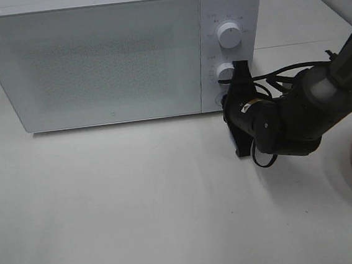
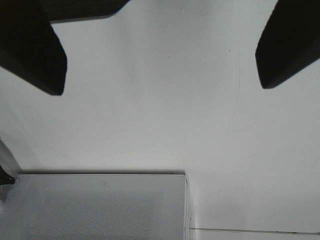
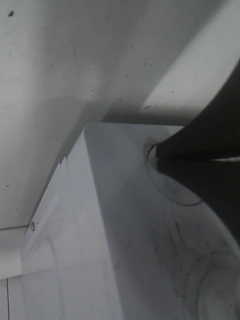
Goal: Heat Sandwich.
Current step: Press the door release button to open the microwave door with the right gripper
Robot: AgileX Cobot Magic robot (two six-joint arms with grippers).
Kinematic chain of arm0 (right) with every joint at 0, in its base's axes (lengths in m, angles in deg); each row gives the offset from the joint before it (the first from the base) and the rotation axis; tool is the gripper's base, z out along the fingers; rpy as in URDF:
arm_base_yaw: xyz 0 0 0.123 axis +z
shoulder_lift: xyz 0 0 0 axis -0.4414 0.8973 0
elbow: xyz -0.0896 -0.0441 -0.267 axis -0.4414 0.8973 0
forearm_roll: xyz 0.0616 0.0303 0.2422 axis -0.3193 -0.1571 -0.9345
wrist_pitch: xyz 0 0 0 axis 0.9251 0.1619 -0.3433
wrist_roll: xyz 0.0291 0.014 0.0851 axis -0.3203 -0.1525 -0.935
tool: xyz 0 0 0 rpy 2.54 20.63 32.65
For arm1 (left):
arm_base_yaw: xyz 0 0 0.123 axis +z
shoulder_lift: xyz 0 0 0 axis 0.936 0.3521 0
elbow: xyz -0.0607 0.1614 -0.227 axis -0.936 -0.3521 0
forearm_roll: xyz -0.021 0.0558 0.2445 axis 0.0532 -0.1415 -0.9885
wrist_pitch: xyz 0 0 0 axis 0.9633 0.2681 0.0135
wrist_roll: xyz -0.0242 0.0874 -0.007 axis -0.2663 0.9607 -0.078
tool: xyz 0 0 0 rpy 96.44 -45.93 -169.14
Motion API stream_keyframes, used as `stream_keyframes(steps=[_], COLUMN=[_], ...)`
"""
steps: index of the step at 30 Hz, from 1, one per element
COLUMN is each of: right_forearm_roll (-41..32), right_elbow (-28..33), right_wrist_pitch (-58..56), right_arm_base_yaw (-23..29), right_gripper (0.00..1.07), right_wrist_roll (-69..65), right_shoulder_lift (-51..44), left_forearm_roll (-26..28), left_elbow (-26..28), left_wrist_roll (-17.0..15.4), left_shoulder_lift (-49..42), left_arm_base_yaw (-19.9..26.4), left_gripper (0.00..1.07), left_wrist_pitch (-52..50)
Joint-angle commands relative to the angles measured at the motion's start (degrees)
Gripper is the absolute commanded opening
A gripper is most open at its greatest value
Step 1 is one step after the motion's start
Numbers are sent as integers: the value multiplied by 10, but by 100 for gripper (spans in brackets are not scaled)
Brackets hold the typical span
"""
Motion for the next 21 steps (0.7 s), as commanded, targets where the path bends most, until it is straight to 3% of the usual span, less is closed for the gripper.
stream_keyframes(steps=[1,21], right_forearm_roll=[6,-6], right_elbow=[-7,-41], right_wrist_pitch=[19,89], right_arm_base_yaw=[-2,-2], right_gripper=[0,0], right_wrist_roll=[-1,24], right_shoulder_lift=[-2,11], left_forearm_roll=[5,5], left_elbow=[-1,-1], left_wrist_roll=[0,0], left_shoulder_lift=[-9,-9], left_arm_base_yaw=[-4,-4], left_gripper=[97,97], left_wrist_pitch=[-2,-2])
